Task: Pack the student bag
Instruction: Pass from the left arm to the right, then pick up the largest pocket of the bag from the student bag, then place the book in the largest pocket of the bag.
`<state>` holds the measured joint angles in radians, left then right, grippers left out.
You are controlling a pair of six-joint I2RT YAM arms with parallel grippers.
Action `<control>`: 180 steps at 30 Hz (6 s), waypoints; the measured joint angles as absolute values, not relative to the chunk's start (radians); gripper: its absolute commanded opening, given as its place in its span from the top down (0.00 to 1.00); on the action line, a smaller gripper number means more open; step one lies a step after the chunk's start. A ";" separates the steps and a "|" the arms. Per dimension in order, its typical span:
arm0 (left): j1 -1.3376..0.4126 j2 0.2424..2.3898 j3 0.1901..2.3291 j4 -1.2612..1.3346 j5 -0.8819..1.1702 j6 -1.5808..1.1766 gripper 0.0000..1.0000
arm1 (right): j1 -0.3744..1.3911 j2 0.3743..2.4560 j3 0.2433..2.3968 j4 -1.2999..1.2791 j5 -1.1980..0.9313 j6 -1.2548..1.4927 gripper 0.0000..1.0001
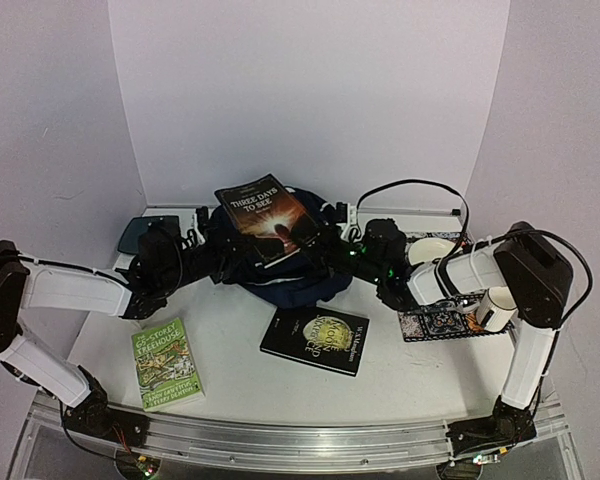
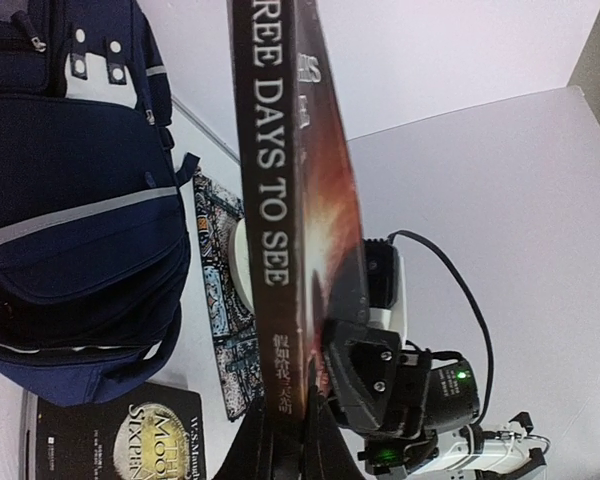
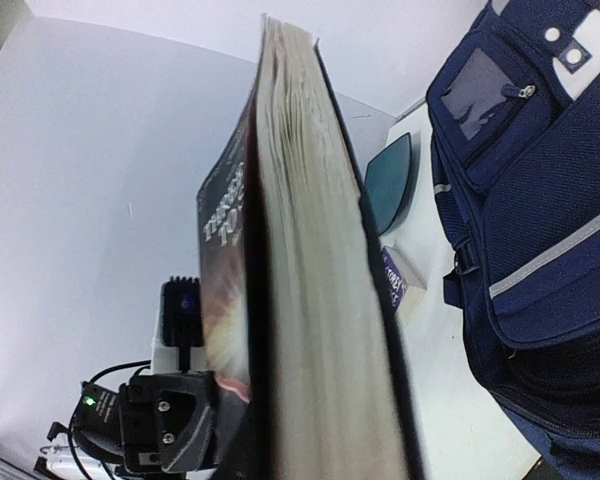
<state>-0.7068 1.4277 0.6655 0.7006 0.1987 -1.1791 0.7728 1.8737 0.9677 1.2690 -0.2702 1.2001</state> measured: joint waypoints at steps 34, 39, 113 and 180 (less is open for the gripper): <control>-0.708 1.639 1.094 -0.122 0.154 -0.091 0.28 | 0.534 1.404 0.647 1.030 -0.301 1.149 1.00; -0.708 1.749 1.197 -0.203 0.177 0.043 0.36 | 0.530 1.321 0.617 0.867 -0.283 1.107 1.00; -0.833 1.805 1.416 -0.052 -0.471 0.225 1.00 | 0.641 0.977 0.539 0.444 -0.241 1.224 1.00; -0.799 1.518 1.041 0.085 -0.254 0.271 1.00 | 0.630 2.167 1.425 0.504 -0.318 1.020 0.14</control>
<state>-0.7988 1.5182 1.0409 0.0855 -0.2543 0.2714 0.6297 2.1667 1.4247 0.5041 -0.3180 1.0205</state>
